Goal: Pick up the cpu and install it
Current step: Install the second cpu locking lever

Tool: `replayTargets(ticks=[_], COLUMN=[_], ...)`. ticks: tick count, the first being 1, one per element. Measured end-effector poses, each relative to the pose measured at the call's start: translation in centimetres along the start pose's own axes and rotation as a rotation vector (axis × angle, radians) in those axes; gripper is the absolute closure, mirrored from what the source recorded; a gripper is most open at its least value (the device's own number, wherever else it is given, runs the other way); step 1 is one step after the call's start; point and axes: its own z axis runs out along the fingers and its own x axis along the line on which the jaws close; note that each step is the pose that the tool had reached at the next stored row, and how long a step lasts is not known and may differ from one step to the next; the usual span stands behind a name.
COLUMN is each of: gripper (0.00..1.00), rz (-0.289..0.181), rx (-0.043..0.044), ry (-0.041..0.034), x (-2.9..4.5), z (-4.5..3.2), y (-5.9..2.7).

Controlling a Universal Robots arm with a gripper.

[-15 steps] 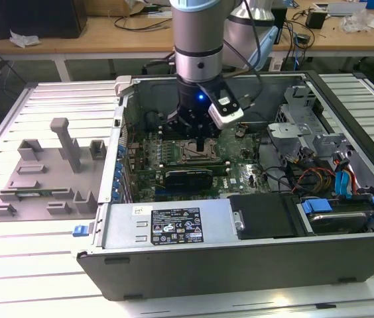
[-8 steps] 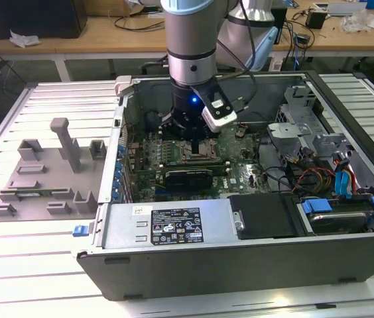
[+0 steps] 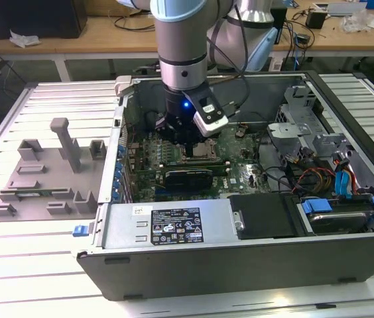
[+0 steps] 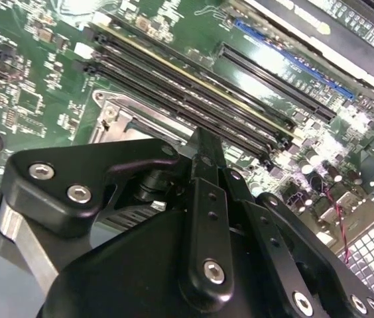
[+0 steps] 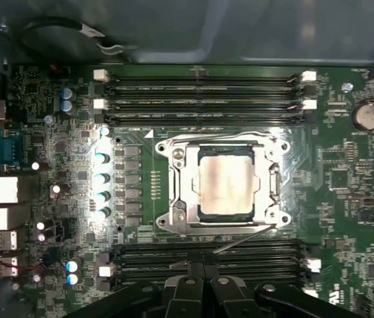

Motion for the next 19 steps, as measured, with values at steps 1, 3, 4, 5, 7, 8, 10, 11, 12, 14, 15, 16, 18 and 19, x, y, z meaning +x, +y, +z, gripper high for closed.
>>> replayTargets(ticks=[1, 3, 4, 5, 7, 8, 10, 11, 12, 14, 15, 16, 18, 19], gripper=[0.89, 0.89, 0.89, 0.89, 0.89, 0.89, 0.89, 0.89, 0.89, 0.89, 0.89, 0.89, 0.89, 0.89], rz=[0.000, 0.000, 0.000, 0.000, 0.000, 0.000, 0.000, 0.000, 0.000, 0.000, 0.000, 0.000, 0.000, 0.000], rx=[0.0000, 0.0002, 0.0002, 0.0000, 0.0001, 0.0000, 0.0000, -0.0001, -0.0001, 0.0000, 0.0000, 0.0000, -0.0001, -0.0002], ry=[-0.0002, -0.0003, -0.0003, -0.0004, -0.0004, -0.0005, -0.0005, -0.0005, -0.0005, -0.0004, -0.0004, -0.0004, -0.0005, -0.0005], x=[0.06, 0.07, 0.07, 0.07, 0.07, 0.07, 0.07, 0.07, 0.08, 0.08, 0.08, 0.08, 0.08, 0.08], z=[0.09, 0.12, 0.12, 0.14, 0.14, 0.14, 0.16, 0.18, 0.20, 0.23, 0.24, 0.27, 0.32, 0.34], y=[0.00, -0.01, -0.01, 0.00, 0.00, 0.00, 0.00, 0.00, 0.00, 0.00, 0.00, 0.00, 0.00, 0.00])
